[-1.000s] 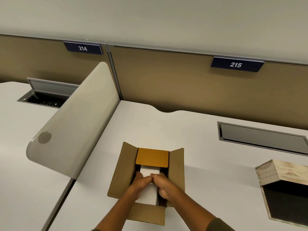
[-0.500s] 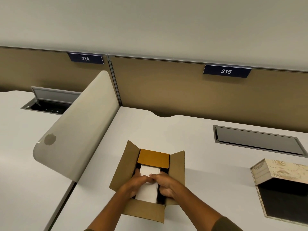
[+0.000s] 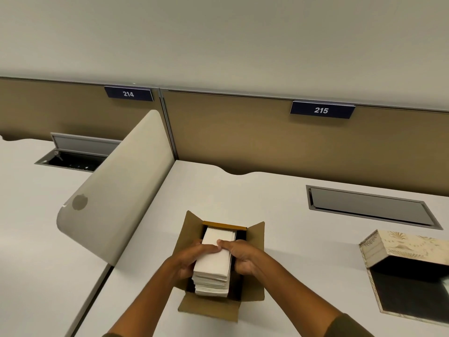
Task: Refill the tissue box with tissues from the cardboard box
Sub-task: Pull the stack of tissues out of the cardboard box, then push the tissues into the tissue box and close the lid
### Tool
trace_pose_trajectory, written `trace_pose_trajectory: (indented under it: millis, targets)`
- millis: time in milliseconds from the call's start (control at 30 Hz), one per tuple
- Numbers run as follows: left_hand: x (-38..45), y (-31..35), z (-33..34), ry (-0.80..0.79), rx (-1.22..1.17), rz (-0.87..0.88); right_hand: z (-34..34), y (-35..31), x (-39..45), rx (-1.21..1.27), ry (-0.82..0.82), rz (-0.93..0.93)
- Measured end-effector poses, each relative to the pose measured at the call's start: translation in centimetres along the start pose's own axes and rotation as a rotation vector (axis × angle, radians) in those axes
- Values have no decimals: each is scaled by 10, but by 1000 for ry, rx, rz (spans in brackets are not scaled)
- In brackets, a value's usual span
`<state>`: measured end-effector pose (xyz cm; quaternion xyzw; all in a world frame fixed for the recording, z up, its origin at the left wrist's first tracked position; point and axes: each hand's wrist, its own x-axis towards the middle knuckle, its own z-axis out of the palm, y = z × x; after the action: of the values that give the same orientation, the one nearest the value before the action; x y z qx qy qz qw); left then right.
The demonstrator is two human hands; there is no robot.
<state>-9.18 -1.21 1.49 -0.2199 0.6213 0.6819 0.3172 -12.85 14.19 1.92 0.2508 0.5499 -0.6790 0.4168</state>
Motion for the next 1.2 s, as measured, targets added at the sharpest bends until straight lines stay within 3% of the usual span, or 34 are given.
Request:
trace_pose_trajectory:
  millis: [267, 567, 767, 867, 1200]
  targets:
    - [-29, 22, 11, 35, -43, 97, 2, -18, -30, -6, 9, -98]
    - [-45, 38, 42, 80, 36, 369, -34, -39, -82, -273, 44, -369]
    - [-40, 48, 69, -140, 208, 422, -98, -60, -112, 161, -78, -345]
    - [-35, 53, 90, -267, 268, 405, -132, -60, -121, 260, -95, -368]
    - [-2, 68, 176, -393, 610, 356, -232, -43, -145, 268, -77, -454]
